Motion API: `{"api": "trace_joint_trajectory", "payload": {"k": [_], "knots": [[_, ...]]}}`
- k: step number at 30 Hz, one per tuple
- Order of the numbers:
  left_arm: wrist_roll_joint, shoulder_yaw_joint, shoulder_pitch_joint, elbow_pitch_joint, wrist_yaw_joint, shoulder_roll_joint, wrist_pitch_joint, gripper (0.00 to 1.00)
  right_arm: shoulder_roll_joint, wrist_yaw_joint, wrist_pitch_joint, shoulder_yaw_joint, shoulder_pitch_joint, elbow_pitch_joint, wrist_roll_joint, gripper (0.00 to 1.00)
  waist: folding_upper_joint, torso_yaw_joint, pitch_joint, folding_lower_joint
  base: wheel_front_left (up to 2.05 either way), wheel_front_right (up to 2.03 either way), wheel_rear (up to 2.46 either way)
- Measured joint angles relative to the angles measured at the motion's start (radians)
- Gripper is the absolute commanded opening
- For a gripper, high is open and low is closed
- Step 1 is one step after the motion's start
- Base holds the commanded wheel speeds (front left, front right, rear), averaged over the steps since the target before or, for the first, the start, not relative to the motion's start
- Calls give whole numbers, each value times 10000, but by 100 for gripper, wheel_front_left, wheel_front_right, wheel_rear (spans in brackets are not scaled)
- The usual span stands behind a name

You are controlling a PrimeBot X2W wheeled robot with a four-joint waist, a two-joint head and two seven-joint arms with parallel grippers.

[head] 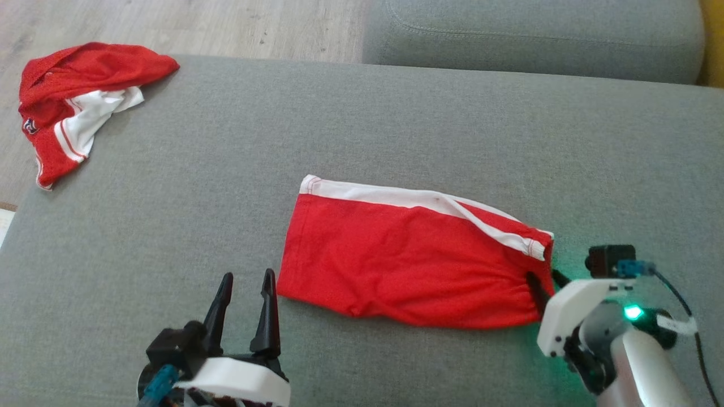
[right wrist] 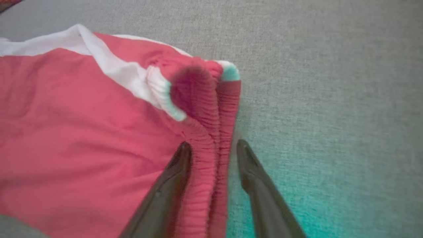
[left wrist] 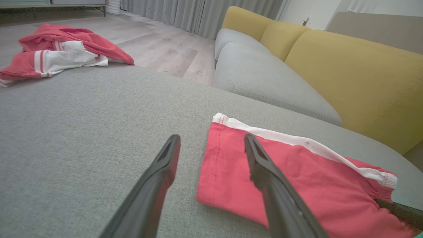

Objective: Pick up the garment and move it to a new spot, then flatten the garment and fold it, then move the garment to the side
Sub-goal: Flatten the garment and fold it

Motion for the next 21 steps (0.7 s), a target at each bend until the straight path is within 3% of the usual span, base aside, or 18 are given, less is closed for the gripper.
{"api": "trace_joint_trajectory", "payload": {"k": [1,2,4,12,18,21], "knots": [[0,2,0,2,0,-6,-4,100,0,0,67,50,-123,104,209,42,0,-26,17,0,0,0,0],[0,2,0,2,0,-6,-4,100,0,0,67,50,-123,104,209,33,0,-26,17,0,0,0,0],[0,0,-2,4,-4,-10,-13,100,0,0,138,104,-361,267,477,0,0,-108,42,0,0,0,0],[104,-50,-56,-138,-21,-36,-10,100,6,0,537,-546,-1078,376,125,0,0,-639,142,0,0,0,0],[163,-61,-287,-146,-59,-102,-12,100,-802,0,1143,-1703,-1087,-132,-320,0,0,-854,331,0,0,0,0],[163,-63,-312,-140,-86,-109,-12,100,-888,0,1235,-2040,-1057,-453,-313,0,0,-939,394,1,0,0,0]]}}
